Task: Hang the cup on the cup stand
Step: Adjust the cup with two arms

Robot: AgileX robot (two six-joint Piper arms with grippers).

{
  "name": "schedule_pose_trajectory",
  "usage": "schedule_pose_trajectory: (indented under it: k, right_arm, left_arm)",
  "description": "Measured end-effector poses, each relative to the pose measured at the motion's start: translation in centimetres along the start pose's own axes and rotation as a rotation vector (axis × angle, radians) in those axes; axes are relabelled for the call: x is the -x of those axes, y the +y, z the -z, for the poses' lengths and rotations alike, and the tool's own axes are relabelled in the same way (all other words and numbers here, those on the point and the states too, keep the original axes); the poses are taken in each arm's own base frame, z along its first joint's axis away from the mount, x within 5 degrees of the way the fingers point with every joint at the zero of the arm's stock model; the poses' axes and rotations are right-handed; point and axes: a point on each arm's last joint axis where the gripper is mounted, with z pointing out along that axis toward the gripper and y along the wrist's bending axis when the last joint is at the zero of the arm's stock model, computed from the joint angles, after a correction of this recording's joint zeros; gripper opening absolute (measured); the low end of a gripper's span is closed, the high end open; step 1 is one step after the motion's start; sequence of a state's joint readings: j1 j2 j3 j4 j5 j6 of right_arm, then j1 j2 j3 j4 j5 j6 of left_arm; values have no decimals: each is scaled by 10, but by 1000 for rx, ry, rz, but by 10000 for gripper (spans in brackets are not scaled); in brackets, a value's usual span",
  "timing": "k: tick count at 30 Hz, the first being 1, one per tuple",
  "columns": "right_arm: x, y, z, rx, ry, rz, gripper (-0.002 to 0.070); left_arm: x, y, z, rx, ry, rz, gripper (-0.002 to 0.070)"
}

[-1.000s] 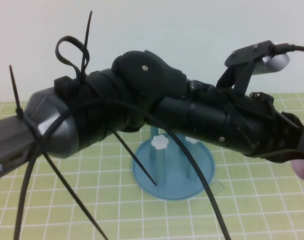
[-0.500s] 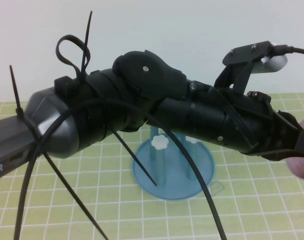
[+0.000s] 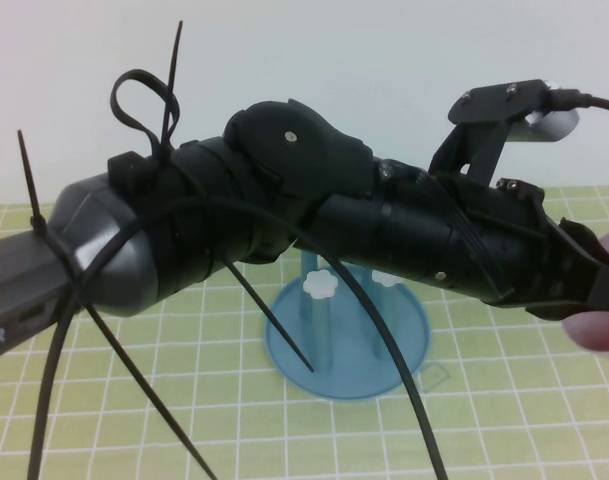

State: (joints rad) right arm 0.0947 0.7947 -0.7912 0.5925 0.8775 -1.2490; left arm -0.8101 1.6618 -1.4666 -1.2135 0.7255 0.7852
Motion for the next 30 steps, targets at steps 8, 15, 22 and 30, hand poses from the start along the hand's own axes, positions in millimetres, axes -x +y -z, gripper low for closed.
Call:
schedule_pose_trajectory:
  k: [8,15,22,30]
  right_arm:
    - [2,3,0,38,-25,-25,592]
    - [4,3,1,35,-44,-40,590]
    - [5,1,1,11,-51,-56,585]
    - [4,3,1,40,-40,-84,583]
  left_arm:
    - [2,2,1,16,-15,-1,480]
    - [7,11,7,56,-52,-6,480]
    - [14,29,28,48,-44,22,480]
    - [32,27,48,16,-57,-19,470]
